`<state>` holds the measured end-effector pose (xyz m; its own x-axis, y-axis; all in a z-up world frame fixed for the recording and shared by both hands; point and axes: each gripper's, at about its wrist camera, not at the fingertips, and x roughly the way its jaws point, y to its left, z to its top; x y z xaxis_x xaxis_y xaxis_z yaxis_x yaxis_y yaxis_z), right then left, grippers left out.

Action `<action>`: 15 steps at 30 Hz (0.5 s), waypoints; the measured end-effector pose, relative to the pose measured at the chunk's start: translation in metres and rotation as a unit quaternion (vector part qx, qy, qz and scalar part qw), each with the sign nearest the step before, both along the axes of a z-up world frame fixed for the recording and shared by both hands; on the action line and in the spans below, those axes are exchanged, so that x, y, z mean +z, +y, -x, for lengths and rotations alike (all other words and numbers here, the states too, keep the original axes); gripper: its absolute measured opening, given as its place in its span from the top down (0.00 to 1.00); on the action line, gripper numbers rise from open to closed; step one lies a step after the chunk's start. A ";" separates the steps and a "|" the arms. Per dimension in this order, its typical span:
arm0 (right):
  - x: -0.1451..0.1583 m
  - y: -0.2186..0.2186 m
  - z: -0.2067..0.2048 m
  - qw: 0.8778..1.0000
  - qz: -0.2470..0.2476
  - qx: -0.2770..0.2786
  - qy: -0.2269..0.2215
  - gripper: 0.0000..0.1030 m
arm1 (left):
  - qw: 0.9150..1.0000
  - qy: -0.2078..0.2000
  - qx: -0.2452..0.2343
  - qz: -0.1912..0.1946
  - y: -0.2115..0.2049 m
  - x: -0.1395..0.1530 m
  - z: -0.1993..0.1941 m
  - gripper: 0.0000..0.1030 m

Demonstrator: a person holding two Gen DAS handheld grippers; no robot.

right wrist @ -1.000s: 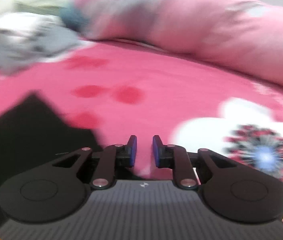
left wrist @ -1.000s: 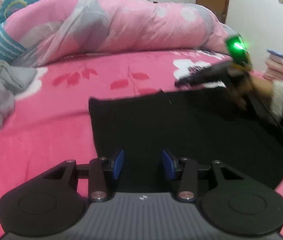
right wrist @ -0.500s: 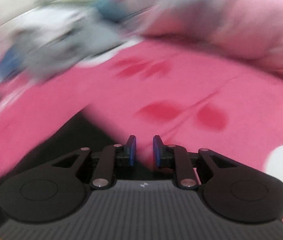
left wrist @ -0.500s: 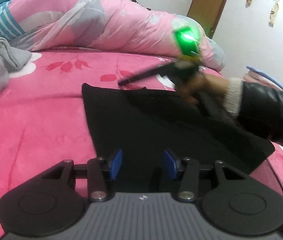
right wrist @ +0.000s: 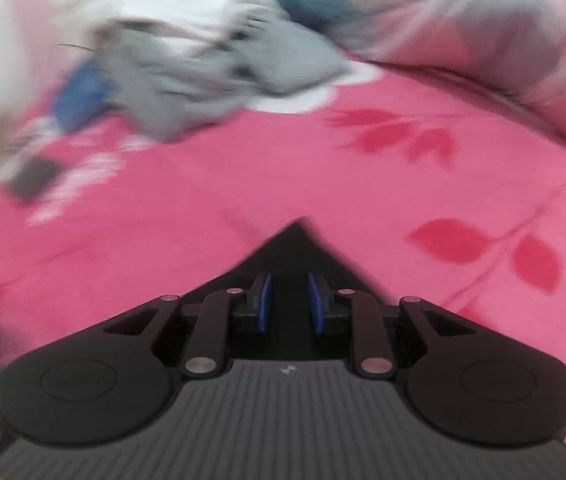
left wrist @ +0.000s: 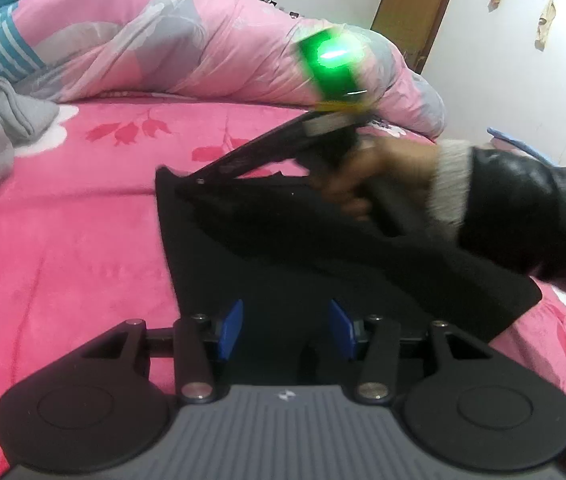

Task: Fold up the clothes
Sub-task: 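Smooth the folded shirt with the right gripper while the left gripper holds it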

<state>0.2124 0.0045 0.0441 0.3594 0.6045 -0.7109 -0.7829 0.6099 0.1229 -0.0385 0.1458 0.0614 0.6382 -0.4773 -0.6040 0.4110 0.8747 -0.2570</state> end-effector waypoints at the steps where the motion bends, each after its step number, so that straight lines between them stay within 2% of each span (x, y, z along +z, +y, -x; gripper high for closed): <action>1: 0.002 0.001 -0.005 1.000 -0.002 -0.026 -0.007 0.80 | 1.000 -0.005 0.001 -0.001 0.000 0.004 0.002 0.51; 4: 0.030 -0.025 0.001 0.992 -0.024 -0.111 -0.061 0.80 | 1.000 -0.018 0.006 -0.002 -0.003 0.014 0.007 0.46; 6: 0.050 -0.051 0.017 0.990 -0.052 -0.111 -0.072 0.79 | 1.000 -0.015 0.006 -0.002 -0.008 0.016 0.006 0.46; 8: 0.069 -0.082 0.050 0.989 -0.055 -0.106 -0.088 0.79 | 1.000 -0.006 0.002 -0.006 -0.018 0.014 0.004 0.46; 11: 0.074 -0.130 0.105 0.988 -0.047 -0.119 -0.091 0.78 | 0.999 0.007 -0.011 -0.029 -0.038 0.004 0.005 0.47; 15: 0.061 -0.203 0.176 0.979 -0.017 -0.182 -0.085 0.78 | 0.995 0.020 -0.032 -0.094 -0.060 -0.018 0.010 0.47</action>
<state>0.0365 -0.1985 0.1049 0.6671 0.4368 -0.6035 -0.5252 0.8503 0.0348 -0.0490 0.0855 0.0437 0.5848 -0.3924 -0.7099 0.4594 0.8815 -0.1089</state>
